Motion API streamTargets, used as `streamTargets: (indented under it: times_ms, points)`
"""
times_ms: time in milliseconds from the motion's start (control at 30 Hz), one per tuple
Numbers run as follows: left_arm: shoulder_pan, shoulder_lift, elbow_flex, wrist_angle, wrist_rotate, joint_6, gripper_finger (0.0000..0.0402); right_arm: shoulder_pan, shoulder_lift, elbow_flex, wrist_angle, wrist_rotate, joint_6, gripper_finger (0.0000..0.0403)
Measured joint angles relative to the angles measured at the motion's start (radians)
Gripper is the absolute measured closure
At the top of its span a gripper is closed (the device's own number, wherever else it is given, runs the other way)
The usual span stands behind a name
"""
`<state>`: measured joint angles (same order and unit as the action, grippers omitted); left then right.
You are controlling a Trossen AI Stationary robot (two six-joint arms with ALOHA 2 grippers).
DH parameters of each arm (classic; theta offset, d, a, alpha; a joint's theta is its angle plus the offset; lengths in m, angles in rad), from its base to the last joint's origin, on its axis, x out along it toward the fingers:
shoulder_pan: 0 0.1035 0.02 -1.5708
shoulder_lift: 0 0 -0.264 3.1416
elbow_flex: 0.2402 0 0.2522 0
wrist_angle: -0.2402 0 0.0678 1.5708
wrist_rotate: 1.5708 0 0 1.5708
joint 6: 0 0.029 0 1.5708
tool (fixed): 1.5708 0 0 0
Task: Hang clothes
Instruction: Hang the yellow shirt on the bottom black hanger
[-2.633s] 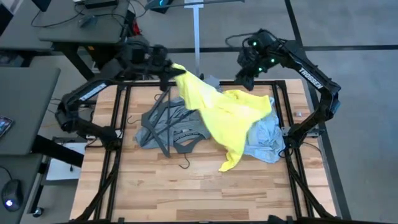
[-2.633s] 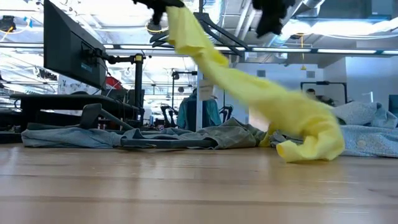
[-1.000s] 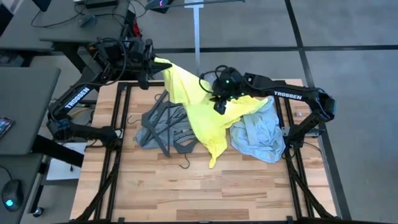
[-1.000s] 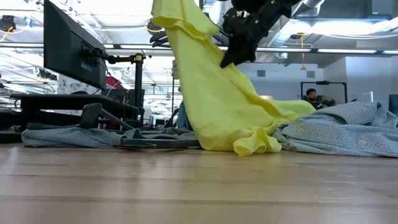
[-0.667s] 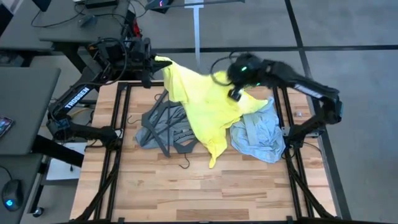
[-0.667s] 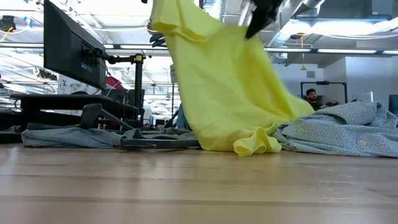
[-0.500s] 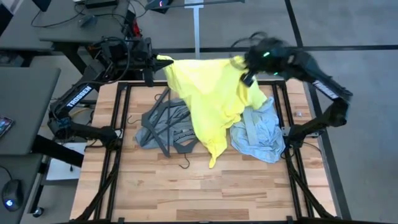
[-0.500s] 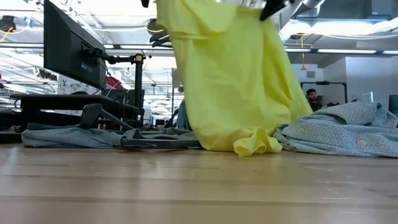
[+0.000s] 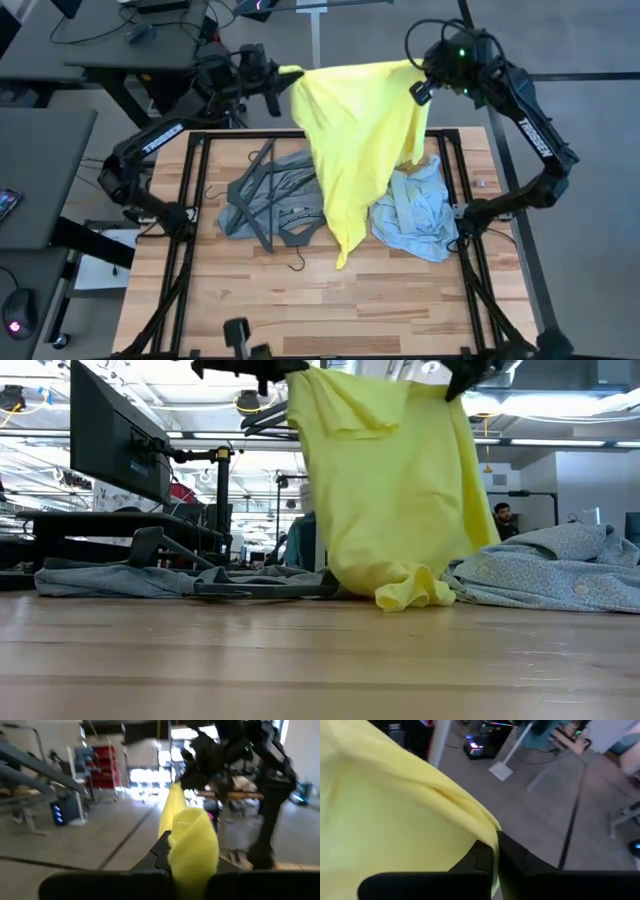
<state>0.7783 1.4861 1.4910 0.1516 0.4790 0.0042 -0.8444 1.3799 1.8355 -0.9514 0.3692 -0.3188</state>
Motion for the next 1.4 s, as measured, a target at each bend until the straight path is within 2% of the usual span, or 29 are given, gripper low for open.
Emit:
streamTargets:
  times_ms: [133, 233, 333, 400, 533, 633, 733, 833, 967, 1033, 1067, 1167, 1233, 1300, 1400]
  points:
    - [0.032, 0.039, 0.025, 0.035, 0.003, -0.029, 0.0401, -0.074, 0.023, 0.000, 0.045, -0.055, -0.048, 0.0403]
    - [0.025, 0.041, 0.059, 0.001, 0.136, -0.049, 0.0401, -0.096, 0.022, 0.000, 0.037, -0.148, -0.048, 0.0403]
    - [-0.030, 0.019, 0.109, -0.110, 0.180, -0.007, 0.0401, -0.084, -0.001, 0.000, -0.013, -0.192, -0.056, 0.0403]
    - [-0.073, 0.010, 0.140, -0.259, 0.160, 0.070, 0.0401, -0.062, -0.018, 0.000, -0.065, -0.223, -0.059, 0.0403]
    - [-0.168, 0.000, 0.192, -0.579, 0.034, 0.180, 0.0401, 0.000, -0.046, 0.000, -0.172, -0.263, -0.042, 0.0403]
    - [-0.237, -0.028, 0.231, -0.725, 0.002, 0.167, 0.0401, 0.048, -0.070, 0.000, -0.241, -0.298, -0.024, 0.0403]
    - [-0.301, -0.064, 0.250, -0.795, 0.003, 0.084, 0.0401, 0.095, -0.104, 0.000, -0.314, -0.396, -0.017, 0.0403]
    - [-0.361, -0.114, 0.250, -0.786, 0.041, -0.049, 0.0401, 0.143, -0.143, 0.000, -0.370, -0.579, 0.028, 0.0403]
    - [-0.440, -0.204, 0.253, -0.705, 0.148, -0.306, 0.0401, 0.181, -0.204, 0.000, -0.397, -0.964, 0.135, 0.0403]
    - [-0.491, -0.242, 0.253, -0.647, 0.140, -0.399, 0.0401, 0.191, -0.231, 0.011, -0.391, -1.130, 0.197, 0.0403]
    - [-0.516, -0.254, 0.253, -0.597, 0.122, -0.426, 0.0401, 0.194, -0.242, 0.021, -0.376, -1.180, 0.222, 0.0403]
    - [-0.570, -0.277, 0.253, -0.447, 0.081, -0.403, 0.0401, 0.205, -0.277, 0.032, -0.285, -1.237, 0.270, 0.0403]
    - [-0.564, -0.280, 0.253, -0.429, 0.061, -0.347, 0.0401, 0.205, -0.283, 0.027, -0.247, -1.237, 0.271, 0.0403]
    - [-0.515, -0.275, 0.253, -0.470, 0.010, -0.317, 0.0401, 0.184, -0.278, 0.003, -0.248, -1.233, 0.266, 0.0403]
    - [-0.421, -0.229, 0.238, -0.499, -0.014, -0.317, 0.0401, 0.134, -0.253, -0.062, -0.260, -1.187, 0.241, 0.0403]
